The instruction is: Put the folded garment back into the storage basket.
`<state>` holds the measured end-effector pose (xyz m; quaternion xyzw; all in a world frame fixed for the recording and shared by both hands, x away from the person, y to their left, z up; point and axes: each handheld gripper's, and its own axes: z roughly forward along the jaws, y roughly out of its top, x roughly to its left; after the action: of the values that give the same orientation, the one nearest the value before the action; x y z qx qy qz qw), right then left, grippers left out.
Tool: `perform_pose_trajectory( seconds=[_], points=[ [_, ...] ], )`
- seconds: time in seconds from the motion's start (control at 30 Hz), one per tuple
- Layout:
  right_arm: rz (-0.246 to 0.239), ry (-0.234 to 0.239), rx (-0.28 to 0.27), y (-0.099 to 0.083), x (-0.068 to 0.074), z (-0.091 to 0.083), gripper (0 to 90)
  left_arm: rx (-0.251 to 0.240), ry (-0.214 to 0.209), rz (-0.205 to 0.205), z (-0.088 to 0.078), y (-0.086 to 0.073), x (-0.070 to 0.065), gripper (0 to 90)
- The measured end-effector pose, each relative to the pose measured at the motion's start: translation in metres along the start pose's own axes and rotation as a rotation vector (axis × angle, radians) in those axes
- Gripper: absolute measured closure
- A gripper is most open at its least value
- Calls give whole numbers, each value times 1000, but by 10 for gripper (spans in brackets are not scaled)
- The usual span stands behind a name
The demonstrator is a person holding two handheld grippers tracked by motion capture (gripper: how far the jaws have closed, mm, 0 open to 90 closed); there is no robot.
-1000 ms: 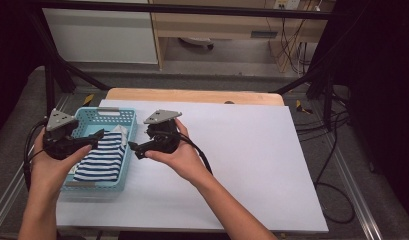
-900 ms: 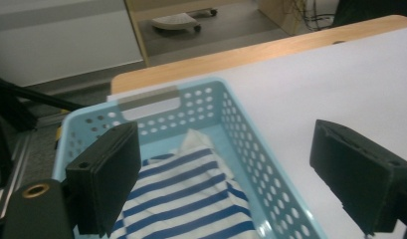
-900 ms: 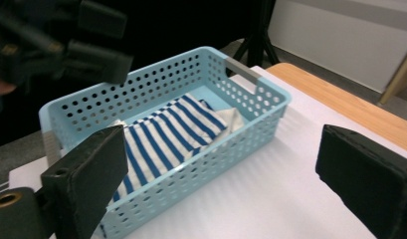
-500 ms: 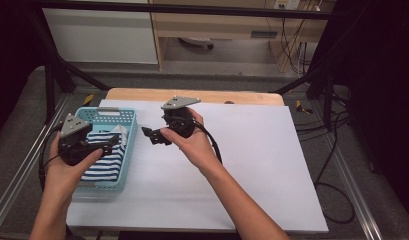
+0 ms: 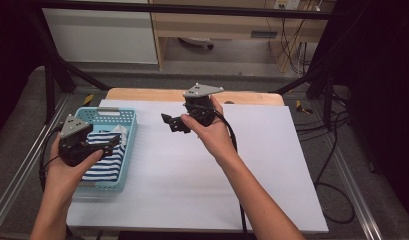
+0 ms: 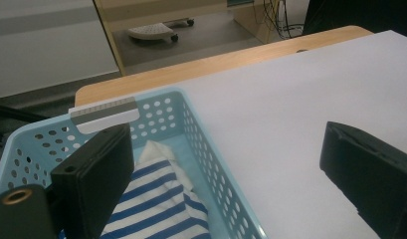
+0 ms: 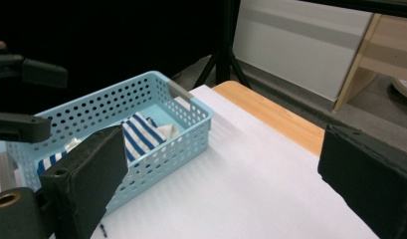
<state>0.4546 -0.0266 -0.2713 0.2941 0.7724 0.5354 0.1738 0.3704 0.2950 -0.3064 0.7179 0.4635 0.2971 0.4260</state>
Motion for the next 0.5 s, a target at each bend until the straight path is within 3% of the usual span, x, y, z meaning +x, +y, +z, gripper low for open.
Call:
perform_pose_trajectory(
  seconds=[0.33, 0.5],
  points=[
    [17, -62, -38, 0, -20, -15, 58, -3, -3, -14, -2, -2, 4, 57],
    [31, -99, -34, -1, -31, -24, 74, -11, -40, -48, -2, -3, 6, 57]
  ],
)
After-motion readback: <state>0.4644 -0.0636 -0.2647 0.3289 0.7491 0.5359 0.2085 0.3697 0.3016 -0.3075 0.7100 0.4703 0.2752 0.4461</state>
